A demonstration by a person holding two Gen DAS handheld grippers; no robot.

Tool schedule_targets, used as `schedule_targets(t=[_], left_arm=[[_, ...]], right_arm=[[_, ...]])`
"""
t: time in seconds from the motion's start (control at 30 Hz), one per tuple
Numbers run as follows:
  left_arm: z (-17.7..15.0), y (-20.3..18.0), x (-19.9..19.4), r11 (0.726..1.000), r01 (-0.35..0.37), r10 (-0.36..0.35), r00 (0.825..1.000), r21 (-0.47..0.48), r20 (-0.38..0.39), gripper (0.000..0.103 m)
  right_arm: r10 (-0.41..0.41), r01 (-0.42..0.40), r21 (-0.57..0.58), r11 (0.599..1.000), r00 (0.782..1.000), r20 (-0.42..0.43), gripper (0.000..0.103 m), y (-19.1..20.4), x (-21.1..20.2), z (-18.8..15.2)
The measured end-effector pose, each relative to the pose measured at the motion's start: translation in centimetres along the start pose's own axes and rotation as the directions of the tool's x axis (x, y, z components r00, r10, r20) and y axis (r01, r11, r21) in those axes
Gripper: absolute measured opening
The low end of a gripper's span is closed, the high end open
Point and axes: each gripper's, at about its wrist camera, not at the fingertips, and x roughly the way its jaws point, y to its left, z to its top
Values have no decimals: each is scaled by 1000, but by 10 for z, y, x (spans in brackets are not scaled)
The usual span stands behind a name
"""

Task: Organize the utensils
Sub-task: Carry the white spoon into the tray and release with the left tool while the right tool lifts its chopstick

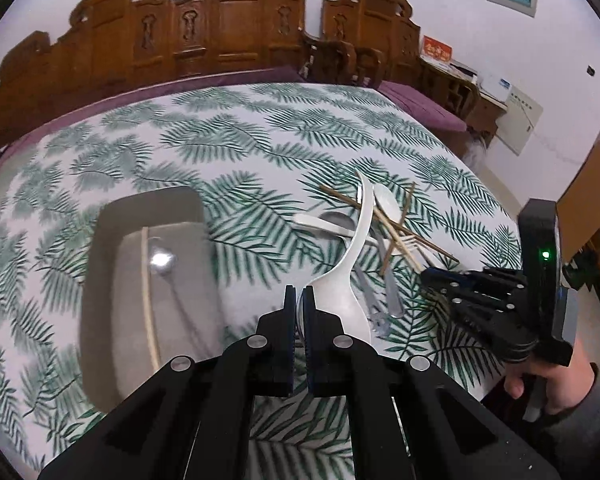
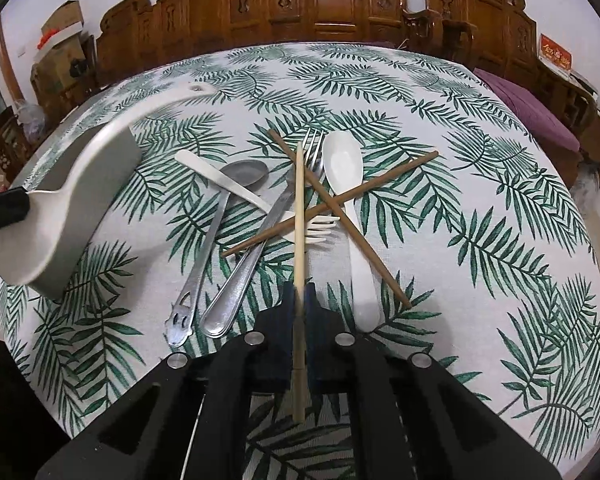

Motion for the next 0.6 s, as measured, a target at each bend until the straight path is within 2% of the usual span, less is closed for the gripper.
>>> schedule_targets(t=[0.33, 0.6], left_arm=[[-3, 25, -22, 997, -61, 63, 998, -45, 29, 2], [-2, 47, -25, 992, -97, 100, 994, -84, 35, 2]], right_arm=[[67, -67, -11, 998, 993, 99, 6, 9, -31, 6], [118, -114, -39, 993, 983, 138, 6, 25, -47, 14]])
